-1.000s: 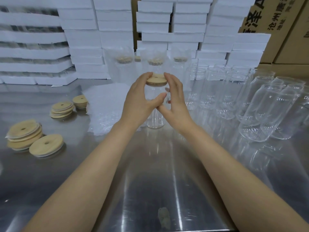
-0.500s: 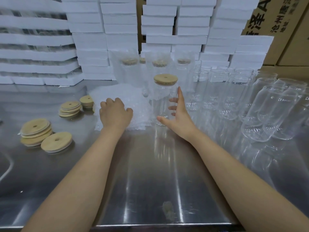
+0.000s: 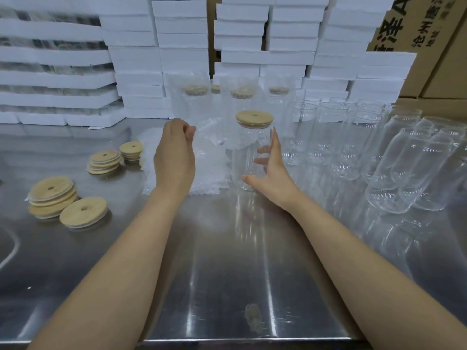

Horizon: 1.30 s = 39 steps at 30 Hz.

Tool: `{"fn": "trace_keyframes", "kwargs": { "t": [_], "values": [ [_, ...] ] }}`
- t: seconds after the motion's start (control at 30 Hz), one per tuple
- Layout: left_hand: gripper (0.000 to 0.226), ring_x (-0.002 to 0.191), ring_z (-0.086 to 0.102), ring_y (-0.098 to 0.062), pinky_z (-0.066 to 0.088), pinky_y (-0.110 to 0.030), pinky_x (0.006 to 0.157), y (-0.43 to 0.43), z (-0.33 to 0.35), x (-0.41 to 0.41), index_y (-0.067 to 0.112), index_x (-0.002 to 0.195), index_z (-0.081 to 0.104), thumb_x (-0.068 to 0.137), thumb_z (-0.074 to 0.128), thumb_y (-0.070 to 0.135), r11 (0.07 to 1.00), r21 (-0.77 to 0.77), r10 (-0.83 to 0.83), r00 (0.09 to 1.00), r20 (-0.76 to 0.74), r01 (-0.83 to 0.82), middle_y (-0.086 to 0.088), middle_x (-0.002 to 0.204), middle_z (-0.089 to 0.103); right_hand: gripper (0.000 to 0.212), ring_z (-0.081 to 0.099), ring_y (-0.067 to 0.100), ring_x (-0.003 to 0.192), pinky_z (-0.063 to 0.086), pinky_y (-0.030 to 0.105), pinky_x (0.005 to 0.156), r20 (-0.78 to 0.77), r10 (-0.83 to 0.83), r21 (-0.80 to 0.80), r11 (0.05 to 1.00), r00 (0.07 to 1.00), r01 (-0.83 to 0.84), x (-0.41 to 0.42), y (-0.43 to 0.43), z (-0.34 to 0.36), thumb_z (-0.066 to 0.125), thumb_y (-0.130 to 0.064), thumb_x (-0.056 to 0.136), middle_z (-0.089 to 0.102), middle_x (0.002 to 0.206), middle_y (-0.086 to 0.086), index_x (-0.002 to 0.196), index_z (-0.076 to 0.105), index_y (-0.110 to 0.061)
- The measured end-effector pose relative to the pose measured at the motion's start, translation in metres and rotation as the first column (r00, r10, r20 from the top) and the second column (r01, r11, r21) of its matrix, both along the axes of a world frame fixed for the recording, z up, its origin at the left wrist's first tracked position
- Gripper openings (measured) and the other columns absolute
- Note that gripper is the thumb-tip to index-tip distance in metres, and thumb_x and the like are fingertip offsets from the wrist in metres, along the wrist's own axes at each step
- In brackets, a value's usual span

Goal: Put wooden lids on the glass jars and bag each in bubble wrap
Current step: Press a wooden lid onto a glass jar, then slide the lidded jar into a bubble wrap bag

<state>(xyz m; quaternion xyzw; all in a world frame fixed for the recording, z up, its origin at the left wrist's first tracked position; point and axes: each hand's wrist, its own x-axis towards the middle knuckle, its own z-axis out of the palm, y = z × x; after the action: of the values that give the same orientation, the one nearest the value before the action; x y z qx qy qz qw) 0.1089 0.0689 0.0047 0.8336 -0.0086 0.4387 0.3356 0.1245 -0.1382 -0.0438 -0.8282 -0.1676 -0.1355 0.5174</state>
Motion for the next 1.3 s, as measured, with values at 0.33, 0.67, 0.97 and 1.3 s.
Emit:
{"fn": "trace_keyframes", "kwargs": {
  "t": [0.33,0.67,0.97,1.3],
  "values": [
    [0.035,0.093,0.049,-0.025,0.045,-0.034,0.078,0.001,-0.007,0.000,0.004,0.114,0.042,0.086,0.062,0.008,0.956,0.176,-0.217,0.970,-0.112,0.234,-0.013,0.117,0.041,0.119,0.045,0.009,0.124,0.035,0.006,0.078,-0.002,-0.022,-0.011,1.000,1.000,0.022,-0.002,0.001,0.001,0.075,-0.030,0.079,0.031,0.135,-0.006,0.146,-0.022,-0.045],
    [0.040,0.124,0.043,-0.019,0.028,-0.036,0.101,0.002,-0.006,-0.003,0.023,0.111,0.066,0.085,0.059,0.052,0.839,0.458,-0.048,0.878,-0.476,0.294,0.005,0.133,0.050,0.120,0.043,0.012,0.124,0.040,0.024,0.094,0.024,-0.013,-0.046,0.999,1.000,0.014,-0.006,0.000,0.004,0.075,-0.026,0.081,0.029,0.133,-0.002,0.148,-0.024,-0.039],
    [0.029,0.105,0.046,-0.021,0.035,-0.031,0.085,0.008,-0.006,0.000,0.013,0.096,0.074,0.093,0.057,0.037,0.875,0.418,-0.149,0.957,-0.247,0.244,0.000,0.108,0.059,0.119,0.043,0.012,0.123,0.031,0.013,0.088,0.036,-0.022,-0.059,0.998,0.999,0.024,-0.005,-0.001,0.003,0.074,-0.029,0.082,0.028,0.132,-0.004,0.148,-0.025,-0.035],
    [0.052,0.052,0.059,-0.004,0.048,-0.013,0.049,0.009,0.040,-0.017,0.022,0.060,0.065,0.100,0.040,0.044,0.118,-0.817,-0.678,0.647,0.349,0.564,0.009,0.058,0.061,0.120,0.043,0.012,0.121,0.031,0.014,0.091,0.043,-0.022,-0.059,0.998,0.999,0.024,-0.003,-0.002,0.002,0.075,-0.027,0.083,0.028,0.133,-0.003,0.148,-0.024,-0.035]
  ]
}}
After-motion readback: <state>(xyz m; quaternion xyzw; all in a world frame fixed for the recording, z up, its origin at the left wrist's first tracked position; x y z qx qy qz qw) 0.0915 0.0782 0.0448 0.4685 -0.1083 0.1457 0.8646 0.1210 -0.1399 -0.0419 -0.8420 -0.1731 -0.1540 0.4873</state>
